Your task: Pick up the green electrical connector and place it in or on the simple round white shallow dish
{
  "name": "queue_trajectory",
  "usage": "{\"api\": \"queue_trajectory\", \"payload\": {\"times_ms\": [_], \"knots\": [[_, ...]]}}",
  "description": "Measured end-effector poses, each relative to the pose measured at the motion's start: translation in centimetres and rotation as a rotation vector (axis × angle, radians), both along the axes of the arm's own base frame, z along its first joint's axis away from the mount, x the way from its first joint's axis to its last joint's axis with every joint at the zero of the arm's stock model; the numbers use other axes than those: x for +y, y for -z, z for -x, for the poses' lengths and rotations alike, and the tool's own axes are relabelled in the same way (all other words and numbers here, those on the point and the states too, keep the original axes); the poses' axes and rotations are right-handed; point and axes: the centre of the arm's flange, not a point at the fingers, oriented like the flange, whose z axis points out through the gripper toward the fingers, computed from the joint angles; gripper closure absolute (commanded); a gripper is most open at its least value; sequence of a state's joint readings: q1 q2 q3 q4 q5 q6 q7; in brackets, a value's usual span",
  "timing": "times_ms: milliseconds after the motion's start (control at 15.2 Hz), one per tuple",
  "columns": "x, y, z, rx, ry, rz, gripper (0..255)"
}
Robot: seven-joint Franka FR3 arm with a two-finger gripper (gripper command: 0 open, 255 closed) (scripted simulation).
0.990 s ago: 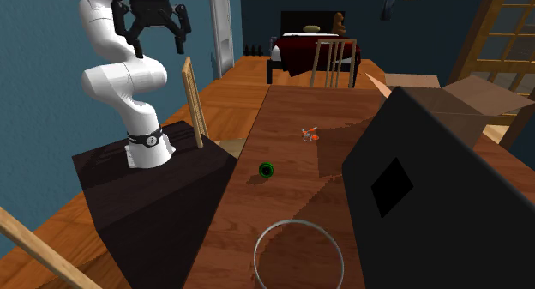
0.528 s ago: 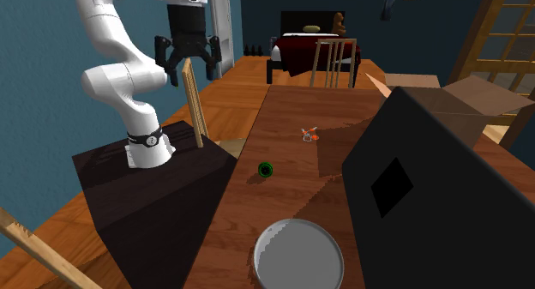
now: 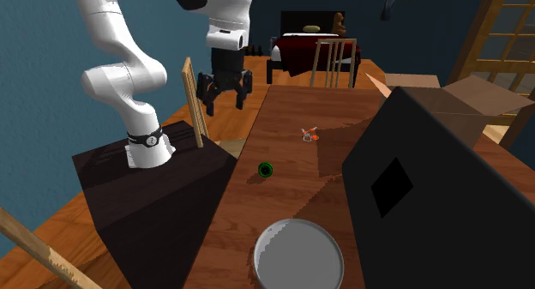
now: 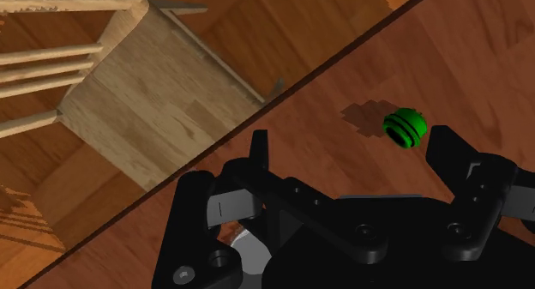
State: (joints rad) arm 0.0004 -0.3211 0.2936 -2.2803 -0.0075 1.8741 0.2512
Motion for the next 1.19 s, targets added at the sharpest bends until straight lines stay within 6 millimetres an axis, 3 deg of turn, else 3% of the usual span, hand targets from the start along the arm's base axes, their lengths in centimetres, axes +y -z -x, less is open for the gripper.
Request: {"api": "queue_trajectory", "payload": {"times_ms": [924,1188], "knots": [[10.1,14.9,-8.9,0.087,0.017,0.078,0],[10.0,17.4,-8.9,0.092,0.019,0.084,0]]}}
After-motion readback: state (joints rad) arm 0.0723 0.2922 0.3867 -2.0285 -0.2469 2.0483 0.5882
